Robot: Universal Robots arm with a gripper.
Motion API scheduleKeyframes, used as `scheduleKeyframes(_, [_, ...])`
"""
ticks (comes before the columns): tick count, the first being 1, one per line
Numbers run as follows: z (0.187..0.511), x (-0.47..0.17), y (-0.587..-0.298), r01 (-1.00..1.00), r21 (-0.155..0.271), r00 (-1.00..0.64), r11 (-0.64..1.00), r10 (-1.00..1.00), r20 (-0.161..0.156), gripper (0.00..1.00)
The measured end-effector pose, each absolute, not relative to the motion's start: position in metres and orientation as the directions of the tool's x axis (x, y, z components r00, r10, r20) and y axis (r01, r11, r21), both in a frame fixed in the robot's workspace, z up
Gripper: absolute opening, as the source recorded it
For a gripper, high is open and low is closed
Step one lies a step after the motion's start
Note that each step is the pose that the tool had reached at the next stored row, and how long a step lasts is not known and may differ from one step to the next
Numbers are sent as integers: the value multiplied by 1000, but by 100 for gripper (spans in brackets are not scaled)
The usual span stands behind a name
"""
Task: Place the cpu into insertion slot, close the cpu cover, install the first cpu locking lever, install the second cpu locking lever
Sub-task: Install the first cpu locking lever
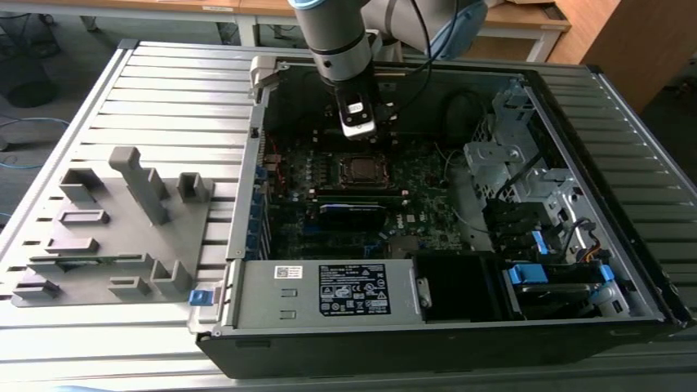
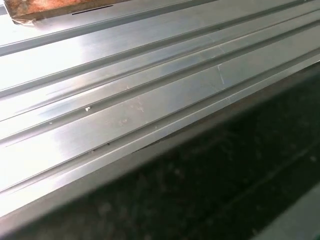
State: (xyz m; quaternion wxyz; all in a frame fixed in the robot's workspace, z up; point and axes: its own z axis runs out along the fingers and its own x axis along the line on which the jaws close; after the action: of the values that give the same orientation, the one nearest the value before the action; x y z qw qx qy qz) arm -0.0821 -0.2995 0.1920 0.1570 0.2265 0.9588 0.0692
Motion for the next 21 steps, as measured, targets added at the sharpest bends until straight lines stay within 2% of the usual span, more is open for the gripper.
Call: scheduleKeyframes(21, [191, -82, -298, 428, 204, -840, 880, 471, -270, 11])
